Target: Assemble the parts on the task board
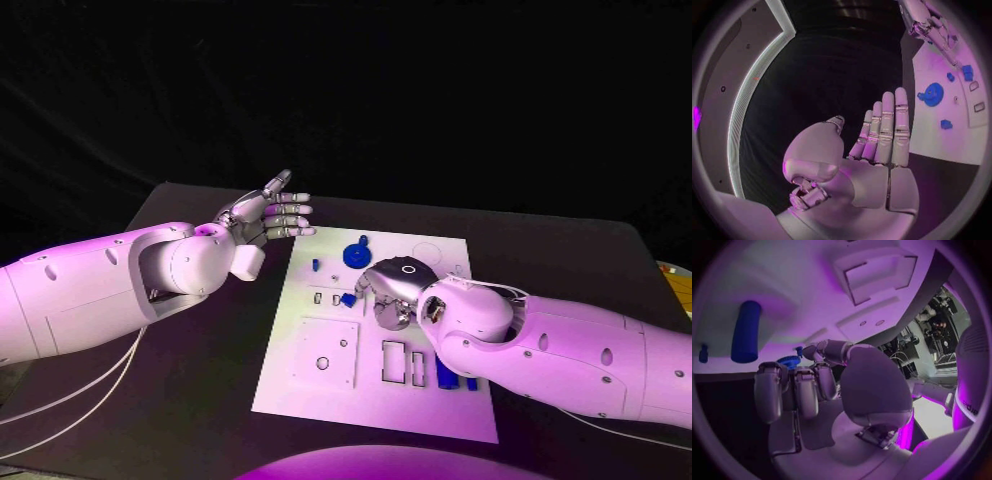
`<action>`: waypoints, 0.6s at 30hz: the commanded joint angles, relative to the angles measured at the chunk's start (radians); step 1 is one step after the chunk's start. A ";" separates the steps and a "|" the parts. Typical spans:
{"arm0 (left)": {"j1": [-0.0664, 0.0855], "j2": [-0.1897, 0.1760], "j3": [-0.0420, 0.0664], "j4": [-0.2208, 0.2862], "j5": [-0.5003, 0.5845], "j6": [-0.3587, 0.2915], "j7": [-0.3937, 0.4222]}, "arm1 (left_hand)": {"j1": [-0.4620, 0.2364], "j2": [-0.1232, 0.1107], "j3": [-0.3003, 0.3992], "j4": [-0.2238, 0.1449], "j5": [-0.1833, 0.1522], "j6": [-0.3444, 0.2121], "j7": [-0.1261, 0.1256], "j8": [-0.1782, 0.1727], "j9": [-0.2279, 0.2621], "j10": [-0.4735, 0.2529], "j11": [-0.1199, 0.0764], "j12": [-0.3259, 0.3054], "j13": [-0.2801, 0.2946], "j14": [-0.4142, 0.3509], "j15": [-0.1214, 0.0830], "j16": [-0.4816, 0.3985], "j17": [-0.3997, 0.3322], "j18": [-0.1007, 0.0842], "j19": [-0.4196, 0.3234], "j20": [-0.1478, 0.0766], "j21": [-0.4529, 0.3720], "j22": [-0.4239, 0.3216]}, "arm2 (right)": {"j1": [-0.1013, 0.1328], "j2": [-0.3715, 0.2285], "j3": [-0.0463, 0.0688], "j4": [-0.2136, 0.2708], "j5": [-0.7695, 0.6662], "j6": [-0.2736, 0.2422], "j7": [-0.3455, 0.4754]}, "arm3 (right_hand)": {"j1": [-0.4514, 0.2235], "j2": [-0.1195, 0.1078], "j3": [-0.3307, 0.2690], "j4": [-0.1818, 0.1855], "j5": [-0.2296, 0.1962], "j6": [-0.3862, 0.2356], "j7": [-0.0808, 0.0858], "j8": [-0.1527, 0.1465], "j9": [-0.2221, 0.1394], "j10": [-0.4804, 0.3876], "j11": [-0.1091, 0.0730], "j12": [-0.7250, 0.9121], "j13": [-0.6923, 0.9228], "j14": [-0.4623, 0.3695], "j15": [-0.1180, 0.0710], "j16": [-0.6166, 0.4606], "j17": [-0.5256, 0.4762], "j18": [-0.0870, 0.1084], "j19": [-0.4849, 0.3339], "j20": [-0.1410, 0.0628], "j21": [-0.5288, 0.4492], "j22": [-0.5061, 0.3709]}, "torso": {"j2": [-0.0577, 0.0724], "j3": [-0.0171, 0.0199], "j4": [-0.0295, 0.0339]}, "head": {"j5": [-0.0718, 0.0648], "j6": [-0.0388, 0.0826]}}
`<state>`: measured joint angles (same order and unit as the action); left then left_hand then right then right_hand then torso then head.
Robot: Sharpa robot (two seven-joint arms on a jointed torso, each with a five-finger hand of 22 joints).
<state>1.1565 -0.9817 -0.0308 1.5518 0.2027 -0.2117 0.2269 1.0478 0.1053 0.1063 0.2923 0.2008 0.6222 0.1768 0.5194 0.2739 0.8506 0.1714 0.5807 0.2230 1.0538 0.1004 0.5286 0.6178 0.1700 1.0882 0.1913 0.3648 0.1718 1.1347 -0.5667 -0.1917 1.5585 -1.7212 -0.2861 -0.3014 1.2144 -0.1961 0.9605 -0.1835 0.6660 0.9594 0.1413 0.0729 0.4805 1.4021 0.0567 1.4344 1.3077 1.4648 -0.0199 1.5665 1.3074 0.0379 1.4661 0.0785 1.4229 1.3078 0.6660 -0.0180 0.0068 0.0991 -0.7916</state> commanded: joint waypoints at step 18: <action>0.001 0.001 0.001 0.000 -0.004 0.021 0.002 | 0.012 -0.002 -0.007 0.001 0.004 -0.009 0.068 0.003 -0.002 -0.009 -0.001 0.006 -0.001 -0.005 0.001 0.004 0.001 0.012 0.007 0.002 -0.004 -0.001 | 0.000 0.000 0.000 0.011 0.013 0.022 0.028 | -0.022 0.010 0.005 -0.015 0.005 0.019 -0.005 0.003 -0.006 0.004 -0.003 0.002 0.089 0.106 -0.007 0.004 0.263 0.003 0.019 -0.009 0.009 0.211 | 0.001 -0.0011 0.0006 | 0.000 0.000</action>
<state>1.1564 -0.9816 -0.0308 1.5501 0.2027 -0.2100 0.2259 1.0478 0.1054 0.1063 0.2924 0.2008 0.6222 0.1768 0.5194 0.2740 0.8506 0.1714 0.5807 0.2231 1.0538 0.1004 0.5285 0.6176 0.1700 1.0882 0.1912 0.3648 0.1718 1.1350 -0.5672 -0.1917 1.5672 -1.7059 -0.2726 -0.2870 1.2053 -0.1869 0.9643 -0.1933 0.6659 0.9720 0.1356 0.0729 0.4762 1.4020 0.0567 1.4343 1.3076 1.4647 -0.0199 1.5665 1.3073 0.0380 1.4661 0.0786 1.4274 1.3076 0.6664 -0.0189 0.0070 0.0988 -0.7908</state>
